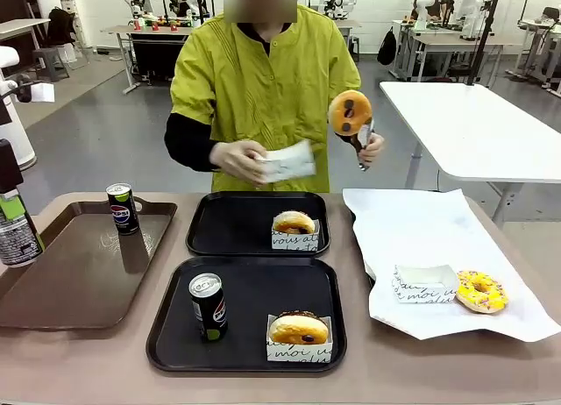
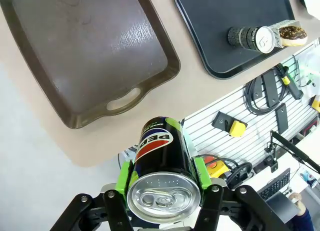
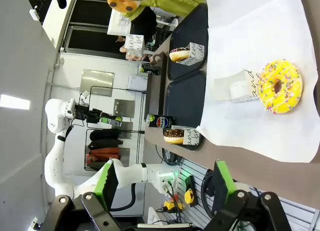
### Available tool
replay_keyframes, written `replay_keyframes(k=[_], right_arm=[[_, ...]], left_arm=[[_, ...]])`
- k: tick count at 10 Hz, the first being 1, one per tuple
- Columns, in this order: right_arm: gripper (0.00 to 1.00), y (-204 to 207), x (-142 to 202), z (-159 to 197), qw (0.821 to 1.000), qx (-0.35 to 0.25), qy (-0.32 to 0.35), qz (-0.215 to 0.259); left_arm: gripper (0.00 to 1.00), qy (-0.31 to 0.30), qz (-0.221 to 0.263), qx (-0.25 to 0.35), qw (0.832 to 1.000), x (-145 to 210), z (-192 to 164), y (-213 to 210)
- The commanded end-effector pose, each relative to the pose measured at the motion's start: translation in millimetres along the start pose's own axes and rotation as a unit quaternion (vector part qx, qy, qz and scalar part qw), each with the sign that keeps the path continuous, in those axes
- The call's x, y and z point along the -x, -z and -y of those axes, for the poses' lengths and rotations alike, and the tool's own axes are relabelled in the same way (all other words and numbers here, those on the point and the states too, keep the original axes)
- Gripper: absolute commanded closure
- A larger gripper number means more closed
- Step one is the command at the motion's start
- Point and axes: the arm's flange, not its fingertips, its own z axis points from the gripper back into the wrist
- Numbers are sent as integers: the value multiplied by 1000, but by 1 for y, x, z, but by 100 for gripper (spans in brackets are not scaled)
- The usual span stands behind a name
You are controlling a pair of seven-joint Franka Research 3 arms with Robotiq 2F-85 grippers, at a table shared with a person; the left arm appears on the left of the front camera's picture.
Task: Set up donuts and drinks on trays.
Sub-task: Pick up one Pepsi coke from the Handle tray and place it on the Flat Tray without a Pepsi coke.
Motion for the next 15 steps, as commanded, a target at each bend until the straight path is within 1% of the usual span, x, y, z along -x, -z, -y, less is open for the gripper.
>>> replay_keyframes(k=[1, 3, 4, 5, 6, 8, 10, 12, 15], right_arm=[[0, 0, -2, 0, 1000, -11, -8, 3], [0, 0, -2, 0, 1000, -11, -8, 3], [0, 0, -2, 0, 1000, -11, -8, 3], [0, 0, -2, 0, 1000, -11, -8, 3], [0, 0, -2, 0, 1000, -11, -8, 3], [0, 0, -2, 0, 1000, -11, -8, 3], [0, 0, -2, 0, 1000, -11, -8, 3], [0, 0, -2, 0, 1000, -11, -8, 3], [0, 0, -2, 0, 1000, -11, -8, 3]], left_arm=[[41, 6, 4, -1, 1000, 2, 1, -3], [41, 0, 0, 0, 1000, 0, 0, 0], [41, 26, 5, -9, 1000, -16, 10, 4], [41, 29, 7, -20, 999, -30, 19, 8], [41, 24, 18, -31, 999, -42, 28, 9], [41, 34, 46, -61, 996, -76, 53, 11], [41, 44, 59, -86, 994, -109, 78, 25], [41, 57, 80, -92, 991, -134, 91, 37], [41, 75, 95, -105, 987, -180, 112, 61]])
